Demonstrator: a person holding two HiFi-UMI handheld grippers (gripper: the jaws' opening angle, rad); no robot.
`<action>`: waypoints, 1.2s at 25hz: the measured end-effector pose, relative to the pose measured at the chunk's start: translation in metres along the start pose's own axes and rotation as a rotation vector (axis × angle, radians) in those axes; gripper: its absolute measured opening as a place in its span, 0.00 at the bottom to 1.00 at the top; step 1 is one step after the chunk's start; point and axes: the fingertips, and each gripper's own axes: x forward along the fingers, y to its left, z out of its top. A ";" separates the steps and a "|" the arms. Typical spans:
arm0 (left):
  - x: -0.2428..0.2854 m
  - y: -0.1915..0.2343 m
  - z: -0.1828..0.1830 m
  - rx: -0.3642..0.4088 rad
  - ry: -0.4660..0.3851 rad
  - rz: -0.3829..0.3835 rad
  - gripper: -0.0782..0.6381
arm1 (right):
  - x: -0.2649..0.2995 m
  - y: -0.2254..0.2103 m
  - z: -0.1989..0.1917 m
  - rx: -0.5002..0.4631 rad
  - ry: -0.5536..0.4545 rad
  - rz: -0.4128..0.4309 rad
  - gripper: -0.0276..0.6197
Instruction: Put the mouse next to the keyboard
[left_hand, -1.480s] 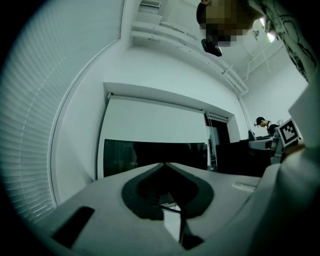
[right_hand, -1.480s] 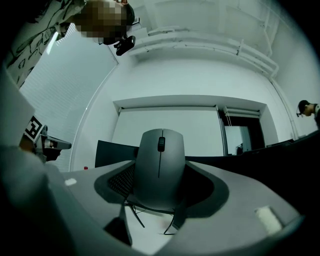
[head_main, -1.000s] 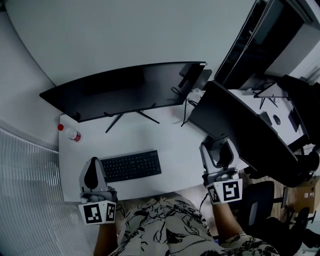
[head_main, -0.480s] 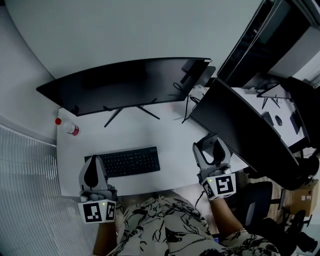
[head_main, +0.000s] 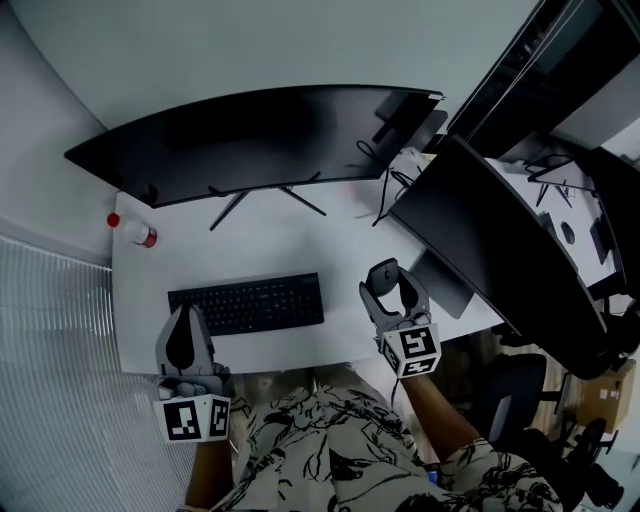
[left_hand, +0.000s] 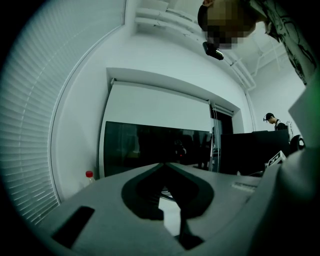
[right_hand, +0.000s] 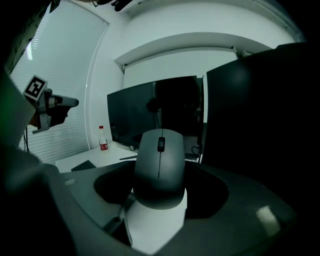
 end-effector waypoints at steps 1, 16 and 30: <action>0.000 -0.001 -0.002 0.001 0.006 0.000 0.11 | 0.004 0.002 -0.011 0.003 0.030 0.006 0.50; 0.002 -0.002 -0.028 0.009 0.081 0.013 0.11 | 0.047 0.029 -0.120 -0.019 0.314 0.092 0.50; -0.006 0.002 -0.045 0.022 0.131 0.043 0.11 | 0.067 0.041 -0.177 0.008 0.500 0.099 0.51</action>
